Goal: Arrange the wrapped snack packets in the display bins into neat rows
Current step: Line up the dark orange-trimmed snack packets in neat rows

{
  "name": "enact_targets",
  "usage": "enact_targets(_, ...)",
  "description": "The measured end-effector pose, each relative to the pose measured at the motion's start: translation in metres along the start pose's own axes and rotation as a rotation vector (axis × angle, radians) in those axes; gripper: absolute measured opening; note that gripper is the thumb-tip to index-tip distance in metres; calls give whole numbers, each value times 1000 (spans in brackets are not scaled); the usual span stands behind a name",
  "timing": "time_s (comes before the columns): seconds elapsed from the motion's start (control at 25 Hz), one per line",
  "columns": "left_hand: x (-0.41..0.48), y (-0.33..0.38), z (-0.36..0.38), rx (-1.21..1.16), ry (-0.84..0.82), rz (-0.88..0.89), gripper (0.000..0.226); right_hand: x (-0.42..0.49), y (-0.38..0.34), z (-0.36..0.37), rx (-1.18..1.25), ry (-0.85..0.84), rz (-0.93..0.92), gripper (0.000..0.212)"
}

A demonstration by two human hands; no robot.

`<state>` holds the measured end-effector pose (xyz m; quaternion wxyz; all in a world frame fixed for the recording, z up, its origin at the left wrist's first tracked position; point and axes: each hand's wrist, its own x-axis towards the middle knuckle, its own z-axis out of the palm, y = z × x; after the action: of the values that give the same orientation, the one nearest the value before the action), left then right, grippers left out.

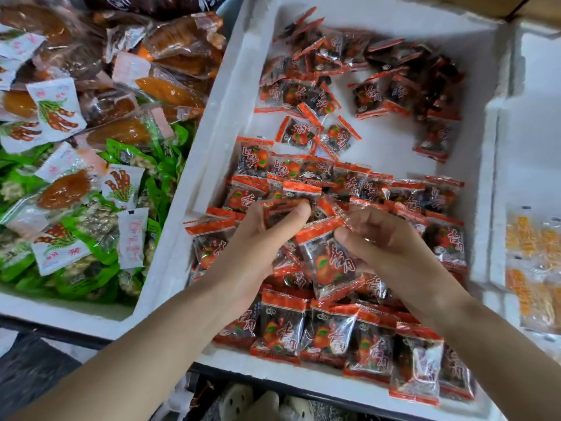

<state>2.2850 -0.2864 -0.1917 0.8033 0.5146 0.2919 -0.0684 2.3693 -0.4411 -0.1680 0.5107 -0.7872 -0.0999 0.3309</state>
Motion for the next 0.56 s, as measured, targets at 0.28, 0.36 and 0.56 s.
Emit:
enact_targets(0.28, 2, -6, 17, -77, -127, -73, 43, -2, 4, -3, 36, 53, -132, 19)
enact_targets(0.36, 6, -5, 24, -47, -56, -75, 46, -3, 2, -8, 20, 39, -192, 25)
enact_targets(0.56, 5, 4, 10, -42, 140, 153, 44, 4, 17, -30, 83, 302, -170, 19)
